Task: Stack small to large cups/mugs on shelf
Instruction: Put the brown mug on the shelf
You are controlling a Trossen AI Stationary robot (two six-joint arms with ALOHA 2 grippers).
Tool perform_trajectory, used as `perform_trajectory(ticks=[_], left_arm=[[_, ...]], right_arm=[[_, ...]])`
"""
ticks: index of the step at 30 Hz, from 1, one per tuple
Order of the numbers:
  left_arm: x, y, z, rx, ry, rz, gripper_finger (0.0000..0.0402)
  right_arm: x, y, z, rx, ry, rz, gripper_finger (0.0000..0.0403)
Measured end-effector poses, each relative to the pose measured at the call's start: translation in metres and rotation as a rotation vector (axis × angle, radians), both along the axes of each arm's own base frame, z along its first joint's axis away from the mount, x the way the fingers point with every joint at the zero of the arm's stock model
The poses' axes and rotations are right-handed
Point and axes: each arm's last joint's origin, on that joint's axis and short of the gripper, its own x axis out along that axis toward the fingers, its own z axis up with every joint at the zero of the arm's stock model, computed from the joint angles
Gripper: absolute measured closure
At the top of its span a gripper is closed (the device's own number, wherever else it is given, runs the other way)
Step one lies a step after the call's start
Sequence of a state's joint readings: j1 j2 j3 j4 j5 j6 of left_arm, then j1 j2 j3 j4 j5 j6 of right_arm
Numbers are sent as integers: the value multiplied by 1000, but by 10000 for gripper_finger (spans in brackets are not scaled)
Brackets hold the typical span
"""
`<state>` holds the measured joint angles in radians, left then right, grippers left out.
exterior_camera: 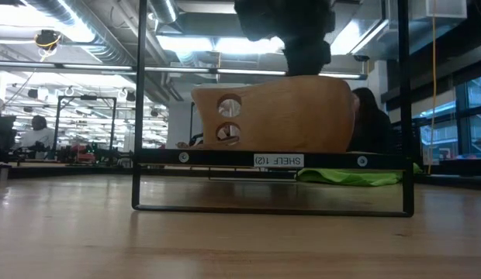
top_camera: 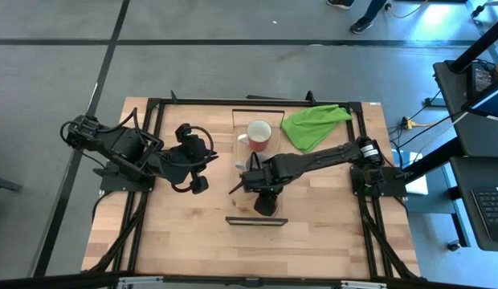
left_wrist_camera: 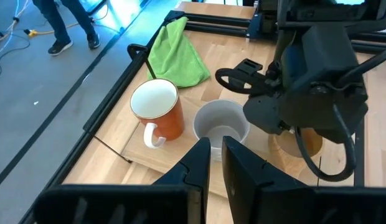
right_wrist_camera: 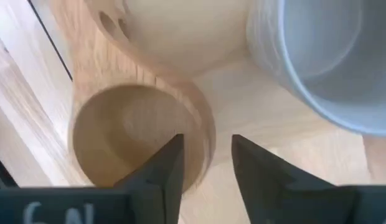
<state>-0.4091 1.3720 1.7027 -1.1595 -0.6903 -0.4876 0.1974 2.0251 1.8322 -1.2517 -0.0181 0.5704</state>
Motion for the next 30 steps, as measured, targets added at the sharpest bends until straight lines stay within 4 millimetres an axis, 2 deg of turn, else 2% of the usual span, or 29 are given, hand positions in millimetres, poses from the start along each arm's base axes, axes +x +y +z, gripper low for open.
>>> perform_trajectory(ticks=[3,6,13,16,20,23,26,30], left_arm=[[0,0,0,0,0,0,366],[0,0,0,3,2,-2,366],[0,0,0,6,3,-4,366],[0,1,1,28,-8,20,366],[0,3,2,54,-44,89,366],[0,3,2,60,-44,79,366],[0,2,2,54,-22,36,366],[1,1,1,27,-15,16,366]], right_arm=[[0,0,10,1,-7,1,255],[3,1,28,6,-61,22,251],[7,-1,95,-26,-305,45,259],[5,-3,125,-35,-418,115,262],[-3,-4,153,-2,-555,150,263],[-10,-5,166,25,-617,157,263],[-15,-5,169,49,-609,104,263],[-27,-13,159,58,-433,-12,263]])
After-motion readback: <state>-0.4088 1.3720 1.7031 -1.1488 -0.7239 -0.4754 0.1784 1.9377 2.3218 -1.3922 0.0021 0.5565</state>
